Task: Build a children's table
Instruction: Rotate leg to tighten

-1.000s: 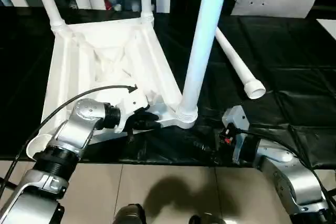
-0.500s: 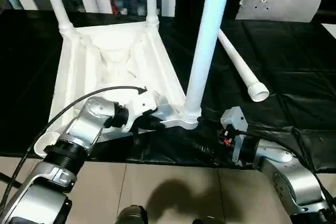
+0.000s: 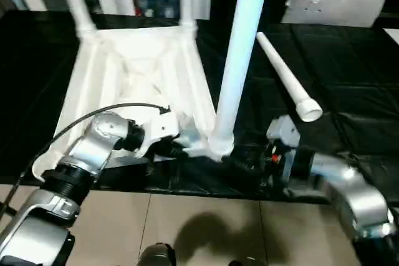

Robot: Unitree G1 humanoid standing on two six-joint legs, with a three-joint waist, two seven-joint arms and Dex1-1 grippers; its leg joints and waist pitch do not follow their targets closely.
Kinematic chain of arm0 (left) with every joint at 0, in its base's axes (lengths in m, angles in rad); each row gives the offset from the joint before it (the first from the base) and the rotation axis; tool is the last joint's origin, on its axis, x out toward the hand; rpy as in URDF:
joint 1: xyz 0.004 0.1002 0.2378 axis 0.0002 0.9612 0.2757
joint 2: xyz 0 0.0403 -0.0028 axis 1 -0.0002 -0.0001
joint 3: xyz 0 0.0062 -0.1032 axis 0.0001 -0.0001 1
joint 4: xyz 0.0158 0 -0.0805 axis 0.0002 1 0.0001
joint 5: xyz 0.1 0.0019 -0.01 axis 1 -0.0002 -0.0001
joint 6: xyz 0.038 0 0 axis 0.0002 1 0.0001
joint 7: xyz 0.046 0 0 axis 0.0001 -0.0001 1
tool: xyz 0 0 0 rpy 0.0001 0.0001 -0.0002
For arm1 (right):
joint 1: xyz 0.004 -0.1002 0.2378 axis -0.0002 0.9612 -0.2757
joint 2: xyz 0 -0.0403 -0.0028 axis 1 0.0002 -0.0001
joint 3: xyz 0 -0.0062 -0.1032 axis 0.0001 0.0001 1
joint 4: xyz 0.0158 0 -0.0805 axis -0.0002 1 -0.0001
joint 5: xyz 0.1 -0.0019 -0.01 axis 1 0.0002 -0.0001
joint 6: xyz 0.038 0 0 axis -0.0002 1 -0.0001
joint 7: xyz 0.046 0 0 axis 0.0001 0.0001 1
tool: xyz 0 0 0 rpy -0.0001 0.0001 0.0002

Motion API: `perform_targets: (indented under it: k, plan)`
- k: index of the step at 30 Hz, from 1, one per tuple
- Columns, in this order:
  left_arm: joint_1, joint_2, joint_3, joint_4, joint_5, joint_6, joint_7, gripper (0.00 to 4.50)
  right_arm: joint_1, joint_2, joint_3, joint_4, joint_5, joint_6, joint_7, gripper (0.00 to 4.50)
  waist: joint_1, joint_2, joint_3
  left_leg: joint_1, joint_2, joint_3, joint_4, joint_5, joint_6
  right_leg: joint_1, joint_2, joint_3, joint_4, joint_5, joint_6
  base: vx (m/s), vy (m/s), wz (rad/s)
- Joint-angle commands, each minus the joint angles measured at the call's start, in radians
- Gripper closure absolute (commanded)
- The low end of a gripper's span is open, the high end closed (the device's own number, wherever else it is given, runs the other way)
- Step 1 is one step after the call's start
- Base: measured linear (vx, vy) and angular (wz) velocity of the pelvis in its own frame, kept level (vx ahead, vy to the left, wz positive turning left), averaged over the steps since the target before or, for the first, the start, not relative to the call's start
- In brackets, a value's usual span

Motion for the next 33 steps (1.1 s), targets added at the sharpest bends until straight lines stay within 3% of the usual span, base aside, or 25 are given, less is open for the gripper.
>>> perform_targets:
  k: [1,8,9,12,18,27,32,33]
  plan:
    - [0.004,-0.015,-0.056,-0.015,-0.004,-0.041,-0.076,4.42,-0.031,-0.015,0.023,0.044,-0.024,-0.030,0.050,0.00,-0.005,0.002,-0.075,0.026,0.069,-0.021,-0.058,-0.219,0.040,0.034,-0.086,0.053,-0.075,-0.087,-0.253,0.000,0.000,0.00]
    - [-0.001,-0.025,-0.064,-0.031,-0.028,-0.057,-0.124,4.42,-0.120,-0.030,0.111,0.177,-0.046,-0.116,0.202,0.00,0.006,0.003,-0.073,0.026,0.071,-0.020,-0.056,-0.227,0.053,0.034,-0.087,0.052,-0.073,-0.086,-0.269,0.000,0.000,0.00]
    - [-0.001,-0.026,-0.063,-0.031,-0.028,-0.057,-0.126,4.50,-0.129,-0.028,0.117,0.192,-0.050,-0.121,0.211,0.29,0.006,0.001,-0.072,0.025,0.071,-0.019,-0.057,-0.233,0.049,0.034,-0.087,0.052,-0.075,-0.099,-0.270,0.000,0.000,0.00]
    - [-0.001,-0.027,-0.060,-0.030,-0.025,-0.058,-0.132,4.50,-0.184,-0.007,0.128,0.280,-0.068,-0.154,0.228,0.49,0.006,0.003,-0.072,0.025,0.072,-0.021,-0.059,-0.250,0.037,0.034,-0.087,0.052,-0.075,-0.117,-0.271,0.000,0.000,0.00]
    - [0.001,-0.019,-0.057,-0.027,-0.024,-0.058,-0.135,4.50,-0.235,-0.012,0.135,0.352,-0.056,-0.169,0.302,0.89,0.005,-0.004,-0.070,0.023,0.072,-0.021,-0.059,-0.239,0.050,0.034,-0.087,0.052,-0.075,-0.126,-0.268,0.000,0.000,0.00]
    - [0.003,-0.016,-0.045,-0.018,-0.019,-0.059,-0.122,4.50,-0.248,-0.013,0.145,0.393,-0.051,-0.183,0.353,1.68,0.005,0.000,-0.065,0.025,0.074,-0.021,-0.063,-0.266,0.046,0.030,-0.086,0.053,-0.080,-0.160,-0.266,0.000,0.000,0.00]
    - [0.014,-0.038,-0.019,-0.030,-0.039,-0.010,-0.078,4.50,-0.178,0.011,0.124,0.308,0.007,-0.103,0.342,1.77,0.006,0.001,-0.061,0.025,0.075,-0.022,-0.067,-0.280,0.041,0.028,-0.085,0.055,-0.081,-0.166,-0.260,0.000,0.000,0.00]
    - [0.016,-0.040,-0.016,-0.034,-0.041,-0.004,-0.071,4.50,-0.167,0.015,0.122,0.293,0.015,-0.091,0.334,1.78,0.006,0.005,-0.056,0.026,0.076,-0.022,-0.069,-0.290,0.041,0.026,-0.085,0.056,-0.085,-0.170,-0.257,0.000,0.000,0.00]
